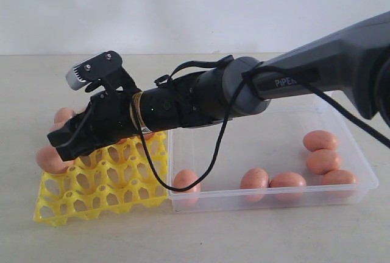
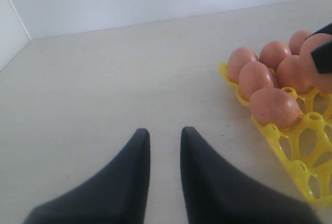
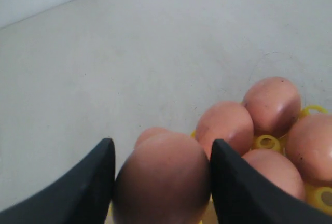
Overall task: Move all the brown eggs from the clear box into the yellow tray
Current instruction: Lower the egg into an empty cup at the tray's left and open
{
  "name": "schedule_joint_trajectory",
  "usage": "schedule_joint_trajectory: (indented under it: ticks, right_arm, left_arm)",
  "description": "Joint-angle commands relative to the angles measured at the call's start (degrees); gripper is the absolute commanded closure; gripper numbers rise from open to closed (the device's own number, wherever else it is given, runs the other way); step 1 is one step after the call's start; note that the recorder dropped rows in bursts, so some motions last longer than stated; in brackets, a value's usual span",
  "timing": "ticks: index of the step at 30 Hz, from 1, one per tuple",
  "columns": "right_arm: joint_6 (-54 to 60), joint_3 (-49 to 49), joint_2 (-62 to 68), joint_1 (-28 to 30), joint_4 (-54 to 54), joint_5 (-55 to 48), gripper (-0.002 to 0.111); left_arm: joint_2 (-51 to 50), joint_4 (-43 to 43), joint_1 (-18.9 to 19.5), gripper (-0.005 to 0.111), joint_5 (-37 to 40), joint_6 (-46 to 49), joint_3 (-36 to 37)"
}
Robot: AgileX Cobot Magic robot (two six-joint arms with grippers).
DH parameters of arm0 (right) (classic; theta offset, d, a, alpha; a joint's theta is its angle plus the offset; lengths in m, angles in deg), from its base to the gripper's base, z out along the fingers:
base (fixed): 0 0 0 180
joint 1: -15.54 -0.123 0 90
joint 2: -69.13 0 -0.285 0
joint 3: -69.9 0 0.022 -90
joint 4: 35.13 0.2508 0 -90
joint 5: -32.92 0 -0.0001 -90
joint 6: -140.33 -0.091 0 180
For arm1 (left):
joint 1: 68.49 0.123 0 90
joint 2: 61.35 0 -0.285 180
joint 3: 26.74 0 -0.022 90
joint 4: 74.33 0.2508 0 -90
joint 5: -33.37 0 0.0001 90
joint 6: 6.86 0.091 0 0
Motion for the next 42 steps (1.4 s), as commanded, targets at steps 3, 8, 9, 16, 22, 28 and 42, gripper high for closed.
schedule_joint_trajectory:
  ticks: [3, 8, 9, 16, 22, 28, 42]
  right_arm:
    - [7.4, -0.4, 1.2, 0.1, -0.3, -6.2, 0.109]
    - [8.0, -0.4, 2.8, 0.1, -0.3, -3.2, 0.109]
    - [8.1, -0.4, 2.8, 0.1, -0.3, -3.1, 0.109]
    - [8.2, -0.4, 2.8, 0.1, 0.1, -3.6, 0.109]
    - [8.4, -0.4, 2.8, 0.1, 0.1, -3.6, 0.091]
    - [8.4, -0.4, 2.8, 0.1, 0.1, -3.6, 0.06]
    - [8.4, -0.4, 2.8, 0.1, 2.5, -4.6, 0.045]
  left_arm:
    - [0.1, -0.1, -0.3, 0.085, -0.4, -0.1, 0.2]
    - [0.1, -0.1, -0.3, 0.085, -0.4, -0.1, 0.2]
    - [0.1, -0.1, -0.3, 0.085, -0.4, -0.1, 0.2]
    - [0.1, -0.1, -0.3, 0.085, -0.4, -0.1, 0.2]
    - [0.1, -0.1, -0.3, 0.085, -0.4, -0.1, 0.2]
    - [0.1, -0.1, -0.3, 0.085, -0.4, -0.1, 0.2]
    - [0.1, -0.1, -0.3, 0.085, -0.4, -0.1, 0.2]
